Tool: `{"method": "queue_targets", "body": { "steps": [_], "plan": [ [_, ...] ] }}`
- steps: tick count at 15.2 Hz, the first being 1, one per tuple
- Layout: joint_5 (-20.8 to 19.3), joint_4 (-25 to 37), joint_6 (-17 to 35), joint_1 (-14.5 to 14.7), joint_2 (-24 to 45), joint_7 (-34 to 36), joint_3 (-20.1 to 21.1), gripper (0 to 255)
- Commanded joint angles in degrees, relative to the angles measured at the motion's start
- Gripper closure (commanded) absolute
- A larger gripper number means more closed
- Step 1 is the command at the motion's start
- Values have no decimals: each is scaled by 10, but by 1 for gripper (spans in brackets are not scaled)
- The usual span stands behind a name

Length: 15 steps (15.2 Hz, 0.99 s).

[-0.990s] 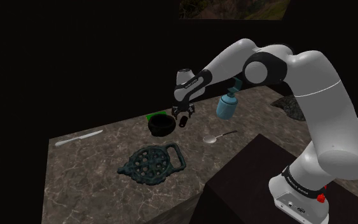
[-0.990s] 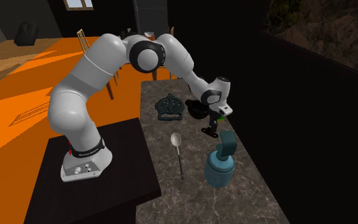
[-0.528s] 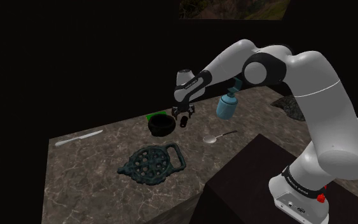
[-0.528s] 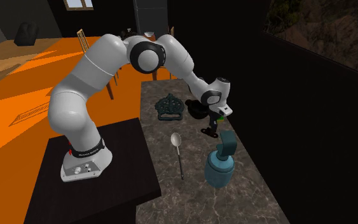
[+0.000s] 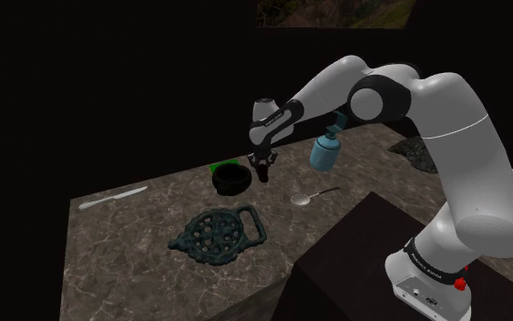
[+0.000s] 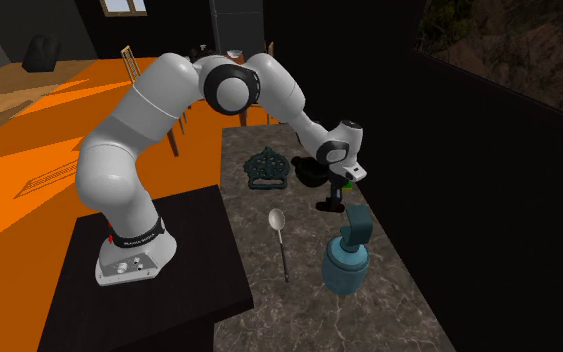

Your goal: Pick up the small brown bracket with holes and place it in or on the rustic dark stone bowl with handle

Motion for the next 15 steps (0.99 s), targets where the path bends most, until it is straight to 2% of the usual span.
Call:
{"method": "queue_targets", "body": {
  "steps": [1, 15],
  "plan": [
    [0, -1, 0, 1, 3, 0, 1, 255],
    [-5, -26, -53, 4, -75, 0, -5, 255]
  ]
}}
